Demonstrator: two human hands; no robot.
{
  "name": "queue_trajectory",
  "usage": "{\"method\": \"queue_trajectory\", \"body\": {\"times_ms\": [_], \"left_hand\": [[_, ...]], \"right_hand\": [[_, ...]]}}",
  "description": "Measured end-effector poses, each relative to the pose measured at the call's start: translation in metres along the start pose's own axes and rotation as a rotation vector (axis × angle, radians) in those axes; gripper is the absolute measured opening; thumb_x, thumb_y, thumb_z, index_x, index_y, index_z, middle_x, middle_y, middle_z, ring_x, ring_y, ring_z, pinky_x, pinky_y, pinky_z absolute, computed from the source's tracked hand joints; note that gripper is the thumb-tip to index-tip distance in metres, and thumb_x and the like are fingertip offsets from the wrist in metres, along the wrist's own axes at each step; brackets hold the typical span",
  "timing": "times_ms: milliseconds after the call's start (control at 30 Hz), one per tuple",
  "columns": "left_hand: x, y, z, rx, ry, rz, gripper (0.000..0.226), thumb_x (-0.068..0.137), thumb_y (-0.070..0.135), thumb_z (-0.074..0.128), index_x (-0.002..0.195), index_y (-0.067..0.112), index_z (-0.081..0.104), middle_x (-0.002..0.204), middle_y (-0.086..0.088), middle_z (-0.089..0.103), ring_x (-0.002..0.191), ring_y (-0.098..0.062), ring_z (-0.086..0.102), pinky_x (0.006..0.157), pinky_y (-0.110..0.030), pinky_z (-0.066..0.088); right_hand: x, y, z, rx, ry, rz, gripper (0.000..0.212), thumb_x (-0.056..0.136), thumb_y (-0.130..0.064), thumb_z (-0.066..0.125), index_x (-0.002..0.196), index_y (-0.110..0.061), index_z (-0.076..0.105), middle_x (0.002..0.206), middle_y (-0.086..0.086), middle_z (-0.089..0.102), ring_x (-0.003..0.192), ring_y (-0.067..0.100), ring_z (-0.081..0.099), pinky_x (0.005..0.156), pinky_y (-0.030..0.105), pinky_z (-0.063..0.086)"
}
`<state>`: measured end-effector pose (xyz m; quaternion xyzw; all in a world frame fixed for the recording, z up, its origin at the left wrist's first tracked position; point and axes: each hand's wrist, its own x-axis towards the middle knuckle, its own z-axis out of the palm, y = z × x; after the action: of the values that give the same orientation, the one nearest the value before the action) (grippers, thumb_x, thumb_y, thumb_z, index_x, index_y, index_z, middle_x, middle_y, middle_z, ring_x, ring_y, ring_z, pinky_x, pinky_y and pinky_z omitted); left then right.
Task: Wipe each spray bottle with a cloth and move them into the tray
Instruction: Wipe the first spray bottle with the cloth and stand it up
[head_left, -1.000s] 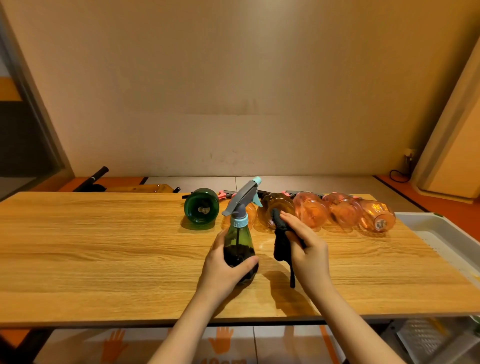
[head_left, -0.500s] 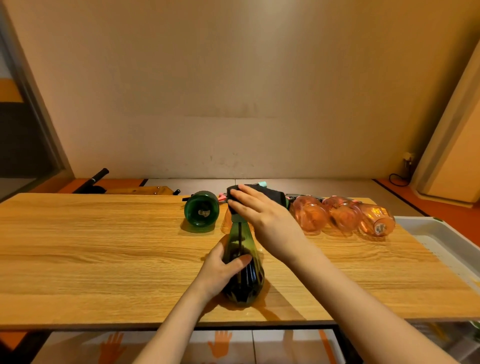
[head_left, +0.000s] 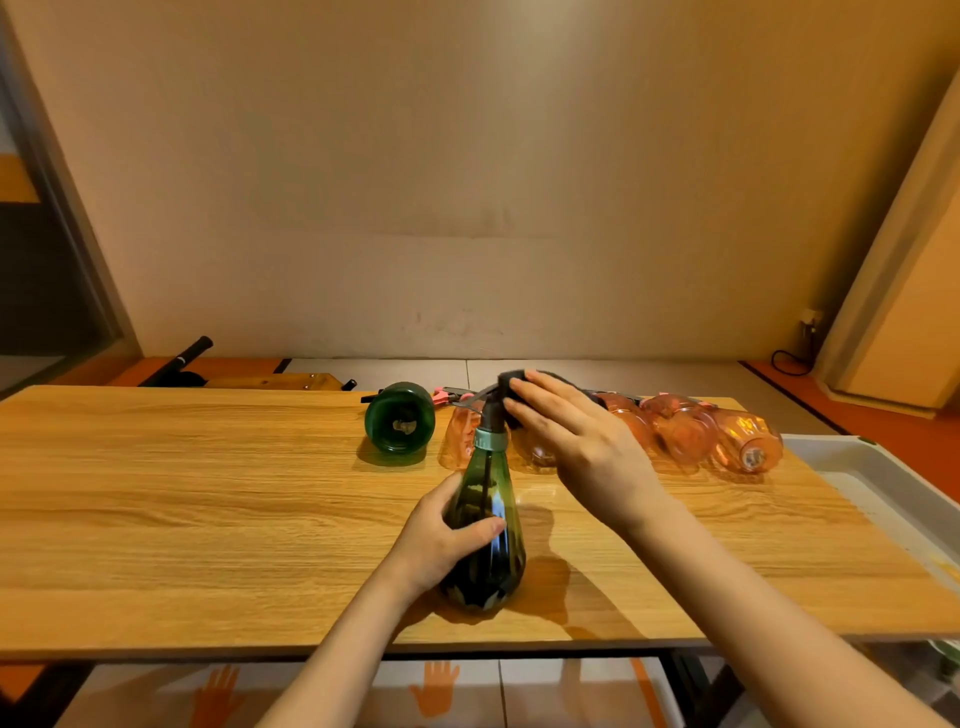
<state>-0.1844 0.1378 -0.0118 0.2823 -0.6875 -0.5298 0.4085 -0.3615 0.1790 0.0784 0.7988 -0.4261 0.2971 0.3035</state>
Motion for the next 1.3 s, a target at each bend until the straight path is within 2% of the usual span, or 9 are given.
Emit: {"method": "queue_trajectory", "body": {"times_ms": [233, 367, 467, 567, 667, 1000, 1100, 1167, 1300], "left_hand": [[-0.004, 0.001, 0.002, -0.015, 0.013, 0.005, 0.048, 0.064, 0.04, 0.07, 0.103, 0.013, 0.061, 0.088, 0.003, 0.07, 0.087, -0.014, 0.068, 0.074, -0.023, 0.053], [-0.003, -0.003, -0.001, -0.024, 0.044, -0.002, 0.048, 0.063, 0.042, 0.07, 0.1, 0.013, 0.06, 0.086, 0.001, 0.069, 0.085, -0.015, 0.067, 0.075, -0.026, 0.054], [-0.002, -0.002, 0.001, 0.0, 0.019, 0.014, 0.049, 0.06, 0.042, 0.07, 0.099, 0.013, 0.06, 0.084, 0.004, 0.068, 0.082, -0.01, 0.066, 0.072, -0.021, 0.052], [0.0, -0.002, 0.003, 0.007, 0.004, 0.018, 0.05, 0.06, 0.043, 0.069, 0.1, 0.014, 0.06, 0.087, 0.002, 0.068, 0.083, -0.009, 0.066, 0.072, -0.021, 0.052], [-0.001, -0.002, 0.003, -0.004, 0.002, 0.013, 0.052, 0.061, 0.044, 0.069, 0.103, 0.015, 0.06, 0.09, 0.0, 0.068, 0.085, -0.011, 0.067, 0.073, -0.021, 0.052], [-0.008, -0.003, -0.006, -0.052, 0.069, 0.004, 0.05, 0.059, 0.046, 0.069, 0.096, 0.015, 0.06, 0.081, 0.005, 0.07, 0.079, -0.006, 0.066, 0.07, -0.018, 0.051], [-0.008, -0.002, -0.008, 0.024, 0.039, 0.019, 0.05, 0.059, 0.046, 0.07, 0.097, 0.015, 0.06, 0.086, 0.003, 0.067, 0.082, -0.009, 0.065, 0.073, -0.021, 0.052], [-0.009, -0.002, -0.008, 0.032, 0.041, 0.024, 0.049, 0.059, 0.046, 0.07, 0.098, 0.016, 0.061, 0.087, 0.003, 0.067, 0.083, -0.008, 0.065, 0.073, -0.021, 0.052], [-0.008, -0.002, -0.007, 0.031, 0.073, 0.017, 0.053, 0.058, 0.048, 0.07, 0.099, 0.016, 0.061, 0.09, 0.0, 0.068, 0.084, -0.008, 0.066, 0.073, -0.02, 0.053]], "right_hand": [[-0.012, 0.004, 0.011, 0.005, -0.001, 0.024, 0.046, 0.078, 0.011, 0.04, 0.118, 0.001, 0.06, 0.126, 0.018, 0.057, 0.121, 0.032, 0.049, 0.101, 0.042, 0.039], [-0.038, 0.004, 0.014, 0.033, 0.014, 0.149, 0.065, 0.059, 0.031, 0.057, 0.116, 0.001, 0.061, 0.123, 0.019, 0.058, 0.118, 0.033, 0.053, 0.102, 0.039, 0.037], [-0.034, 0.006, 0.003, 0.064, 0.135, 0.166, 0.048, 0.076, 0.016, 0.041, 0.119, 0.001, 0.058, 0.124, 0.018, 0.057, 0.121, 0.029, 0.048, 0.107, 0.032, 0.034], [-0.011, 0.005, -0.004, 0.044, 0.176, 0.169, 0.037, 0.081, 0.008, 0.05, 0.116, 0.004, 0.06, 0.123, 0.02, 0.058, 0.119, 0.032, 0.051, 0.101, 0.037, 0.04], [-0.002, 0.002, 0.005, 0.061, 0.097, 0.194, 0.055, 0.064, 0.019, 0.07, 0.115, 0.004, 0.061, 0.122, 0.021, 0.058, 0.117, 0.035, 0.053, 0.094, 0.047, 0.042], [-0.042, -0.011, 0.021, 0.054, 0.068, 0.229, 0.062, 0.058, 0.031, 0.063, 0.113, 0.001, 0.063, 0.119, 0.017, 0.061, 0.113, 0.031, 0.056, 0.101, 0.039, 0.037], [-0.022, -0.006, 0.009, 0.049, 0.211, 0.227, 0.038, 0.081, 0.012, 0.048, 0.115, 0.002, 0.061, 0.121, 0.019, 0.059, 0.116, 0.03, 0.053, 0.103, 0.035, 0.037], [-0.01, -0.007, 0.006, 0.037, 0.214, 0.223, 0.036, 0.085, -0.002, 0.042, 0.115, 0.002, 0.061, 0.122, 0.019, 0.059, 0.117, 0.029, 0.053, 0.102, 0.035, 0.039], [-0.012, -0.01, 0.011, 0.037, 0.125, 0.222, 0.047, 0.068, 0.021, 0.059, 0.111, 0.002, 0.064, 0.117, 0.02, 0.062, 0.111, 0.033, 0.058, 0.095, 0.046, 0.041]]}}
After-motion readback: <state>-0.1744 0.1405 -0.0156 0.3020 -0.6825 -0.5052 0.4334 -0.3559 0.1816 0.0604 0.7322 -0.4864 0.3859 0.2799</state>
